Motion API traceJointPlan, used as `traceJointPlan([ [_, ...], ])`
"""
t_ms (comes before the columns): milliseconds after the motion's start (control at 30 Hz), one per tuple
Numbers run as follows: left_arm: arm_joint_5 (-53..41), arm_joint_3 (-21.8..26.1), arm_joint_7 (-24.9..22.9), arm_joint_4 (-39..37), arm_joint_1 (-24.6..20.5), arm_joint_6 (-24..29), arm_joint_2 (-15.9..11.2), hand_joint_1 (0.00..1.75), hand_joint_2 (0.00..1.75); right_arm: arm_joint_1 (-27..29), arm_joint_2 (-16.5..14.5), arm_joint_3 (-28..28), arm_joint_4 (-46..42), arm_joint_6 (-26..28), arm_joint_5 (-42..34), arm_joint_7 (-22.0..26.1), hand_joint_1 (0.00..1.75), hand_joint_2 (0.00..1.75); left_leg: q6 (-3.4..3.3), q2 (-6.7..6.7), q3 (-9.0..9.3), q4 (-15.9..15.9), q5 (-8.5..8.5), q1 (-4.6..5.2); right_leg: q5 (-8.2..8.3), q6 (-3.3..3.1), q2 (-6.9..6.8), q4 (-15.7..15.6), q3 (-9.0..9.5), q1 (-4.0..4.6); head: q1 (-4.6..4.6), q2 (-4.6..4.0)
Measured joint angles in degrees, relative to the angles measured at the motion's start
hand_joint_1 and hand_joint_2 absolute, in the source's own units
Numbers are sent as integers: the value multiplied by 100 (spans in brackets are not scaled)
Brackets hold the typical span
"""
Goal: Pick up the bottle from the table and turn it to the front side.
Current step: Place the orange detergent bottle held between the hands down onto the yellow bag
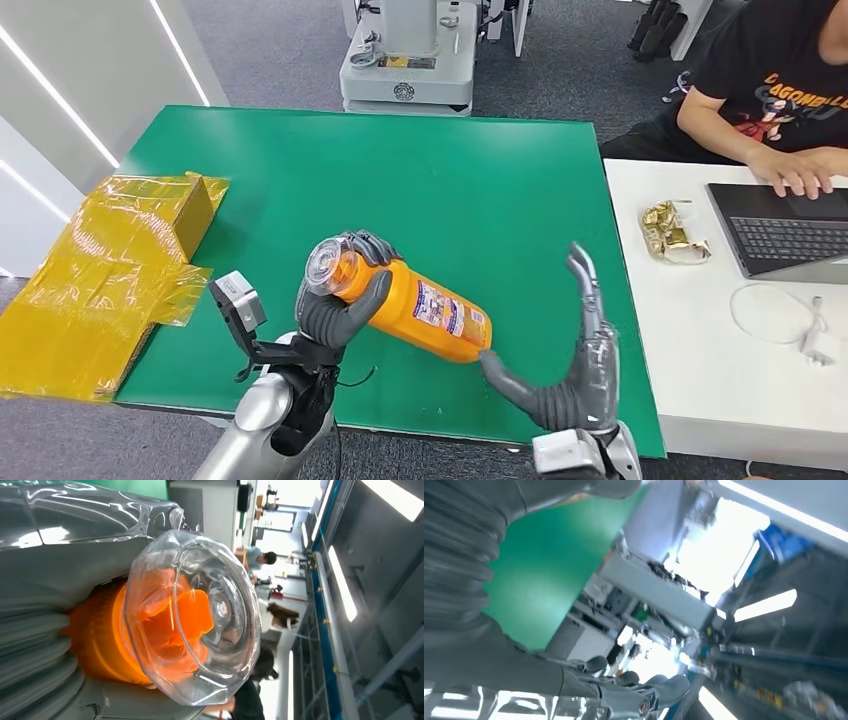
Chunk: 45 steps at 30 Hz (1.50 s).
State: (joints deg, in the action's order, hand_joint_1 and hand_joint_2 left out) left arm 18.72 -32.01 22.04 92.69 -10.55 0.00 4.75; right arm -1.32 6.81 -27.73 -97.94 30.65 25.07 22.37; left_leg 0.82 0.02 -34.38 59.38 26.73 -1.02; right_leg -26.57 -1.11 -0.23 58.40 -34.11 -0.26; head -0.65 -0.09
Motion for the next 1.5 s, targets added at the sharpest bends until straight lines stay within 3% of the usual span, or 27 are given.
traceJointPlan([
  [267, -1153, 545, -124, 380, 29, 494, 27, 175, 175, 534, -151, 10, -879, 565, -394, 383, 0, 175, 0, 2, 1, 0, 0, 0, 0, 0, 3, 1, 0, 0, -1, 0],
  [567, -3431, 1343, -308, 1072, -96, 1113, -400, 175, 175, 1045, -252, -9, -1615, 687, -168, 415, 0, 175, 1, 2, 2, -4, -1, -2, -1, -1, 2, 2, -1, 3, 1, 0],
  [767, -4965, 1480, -637, 1291, -224, 1392, -901, 175, 175, 1265, -291, 1, -1820, 575, -193, 483, 0, 175, 2, 3, 2, -4, -1, -1, -1, -1, 2, 1, -1, 2, 1, 0],
  [900, -6759, 1465, -1324, 1261, -536, 1873, -1543, 175, 175, 1303, -343, 14, -1898, 344, -256, 545, 0, 175, 5, 12, 5, -4, -4, -2, 3, -6, 13, 3, -6, 3, -1, 0],
  [1000, -7414, 1459, -1581, 1219, -737, 2090, -1925, 175, 175, 1314, -374, 28, -1944, 269, -261, 548, 0, 175, 6, 12, 8, -5, -5, -2, 3, -7, 14, 5, -5, 4, 1, 0],
  [1100, -7788, 1377, -1853, 1151, -872, 1990, -2255, 175, 175, 1329, -392, 46, -1979, 248, -274, 558, 0, 175, 7, 17, 8, -5, -5, -3, 4, -8, 18, 5, -7, 4, 0, 0],
  [1267, -7941, 957, -1971, 712, -1261, 1267, -2815, 175, 175, 1383, -396, 62, -2034, 331, -382, 656, 0, 175, 7, 18, 7, -5, -5, -2, 4, -7, 18, 3, -8, 4, 1, 0],
  [1500, -8235, 200, -1844, -194, -1828, 522, -3169, 175, 175, 1512, -324, 65, -2072, 569, -601, 850, 0, 175, 7, 20, 6, -3, -5, -2, 4, -8, 20, 3, -8, 3, 1, 0],
])
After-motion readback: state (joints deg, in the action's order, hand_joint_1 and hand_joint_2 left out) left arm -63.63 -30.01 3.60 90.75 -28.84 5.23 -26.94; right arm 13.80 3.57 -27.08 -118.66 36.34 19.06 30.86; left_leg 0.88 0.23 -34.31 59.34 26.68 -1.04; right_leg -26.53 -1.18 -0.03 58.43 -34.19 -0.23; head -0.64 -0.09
